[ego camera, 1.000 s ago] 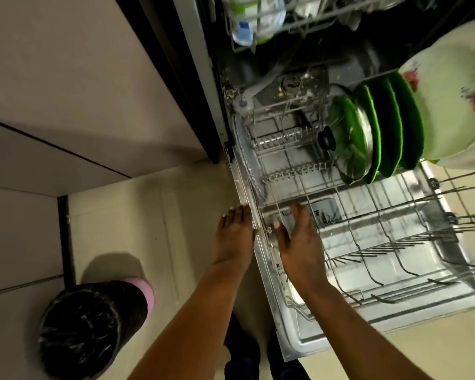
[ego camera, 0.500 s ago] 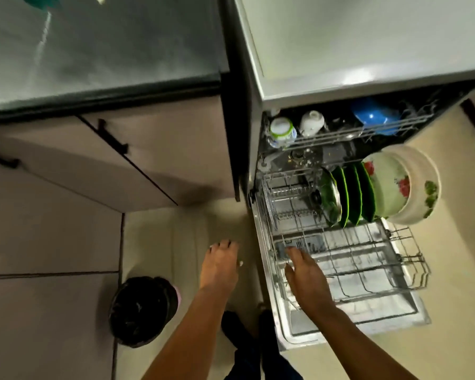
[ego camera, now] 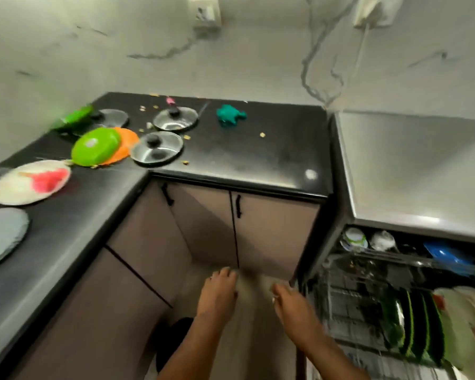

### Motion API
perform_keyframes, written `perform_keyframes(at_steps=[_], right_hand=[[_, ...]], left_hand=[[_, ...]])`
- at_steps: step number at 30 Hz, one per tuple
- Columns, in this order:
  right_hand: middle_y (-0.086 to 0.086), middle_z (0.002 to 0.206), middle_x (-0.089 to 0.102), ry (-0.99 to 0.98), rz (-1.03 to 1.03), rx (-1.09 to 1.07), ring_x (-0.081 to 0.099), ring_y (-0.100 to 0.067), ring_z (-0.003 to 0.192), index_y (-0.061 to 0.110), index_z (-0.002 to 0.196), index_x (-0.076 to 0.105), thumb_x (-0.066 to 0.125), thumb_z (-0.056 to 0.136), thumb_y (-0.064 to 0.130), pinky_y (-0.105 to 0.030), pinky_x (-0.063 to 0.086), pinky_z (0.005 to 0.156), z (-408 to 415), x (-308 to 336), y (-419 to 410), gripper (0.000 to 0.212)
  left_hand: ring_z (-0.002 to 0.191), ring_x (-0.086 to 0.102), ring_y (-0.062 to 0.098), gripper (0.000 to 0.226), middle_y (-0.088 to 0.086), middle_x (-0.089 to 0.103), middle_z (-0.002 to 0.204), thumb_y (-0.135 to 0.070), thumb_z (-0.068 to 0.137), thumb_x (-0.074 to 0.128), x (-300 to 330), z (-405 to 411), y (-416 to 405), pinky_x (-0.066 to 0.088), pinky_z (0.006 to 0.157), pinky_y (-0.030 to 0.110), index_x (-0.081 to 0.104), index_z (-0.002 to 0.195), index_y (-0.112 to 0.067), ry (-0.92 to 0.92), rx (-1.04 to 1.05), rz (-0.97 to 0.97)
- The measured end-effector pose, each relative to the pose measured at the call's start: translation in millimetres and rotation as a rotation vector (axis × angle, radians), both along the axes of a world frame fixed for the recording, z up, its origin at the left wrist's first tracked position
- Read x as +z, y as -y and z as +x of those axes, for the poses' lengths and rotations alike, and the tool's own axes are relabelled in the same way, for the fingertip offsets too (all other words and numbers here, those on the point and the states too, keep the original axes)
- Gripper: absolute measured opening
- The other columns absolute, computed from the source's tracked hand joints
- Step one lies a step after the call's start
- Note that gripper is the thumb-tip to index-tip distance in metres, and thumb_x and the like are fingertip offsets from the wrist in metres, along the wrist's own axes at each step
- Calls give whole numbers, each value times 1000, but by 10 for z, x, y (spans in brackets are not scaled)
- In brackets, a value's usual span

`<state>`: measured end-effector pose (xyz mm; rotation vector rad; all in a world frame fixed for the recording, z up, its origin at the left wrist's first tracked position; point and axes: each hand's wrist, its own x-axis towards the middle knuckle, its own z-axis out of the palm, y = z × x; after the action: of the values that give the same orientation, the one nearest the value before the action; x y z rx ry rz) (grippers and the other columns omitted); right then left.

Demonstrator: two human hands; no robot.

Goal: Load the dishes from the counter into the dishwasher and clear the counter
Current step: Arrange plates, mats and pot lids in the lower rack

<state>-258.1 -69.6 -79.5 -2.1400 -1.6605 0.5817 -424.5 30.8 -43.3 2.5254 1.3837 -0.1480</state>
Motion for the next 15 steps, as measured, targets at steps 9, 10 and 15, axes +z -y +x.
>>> perform_keyframes(at_steps=[9,10,15], right_hand=[[-1,102,66,27,199,219,65,-22,91,19,108,62,59,89,19,-35,53,77,-618,513,-1267,19],[0,99,66,23,212,248,65,-21,88,21,105,61,59,89,19,-35,53,75,-696,551,-1403,17],[0,100,65,27,249,422,63,-20,88,19,106,61,57,92,19,-35,53,75,-1128,778,-2034,15]], left_hand=[[123,47,22,40,-1,49,136,-31,93,57,654,-1072,-814,38,101,33,52,131,-19,131,321,239],[121,48,21,39,-1,50,134,-32,92,58,699,-1201,-887,39,100,33,53,129,-19,134,357,261],[115,54,26,42,3,56,129,-33,88,64,815,-1809,-1274,44,95,37,56,126,-16,138,558,329]])
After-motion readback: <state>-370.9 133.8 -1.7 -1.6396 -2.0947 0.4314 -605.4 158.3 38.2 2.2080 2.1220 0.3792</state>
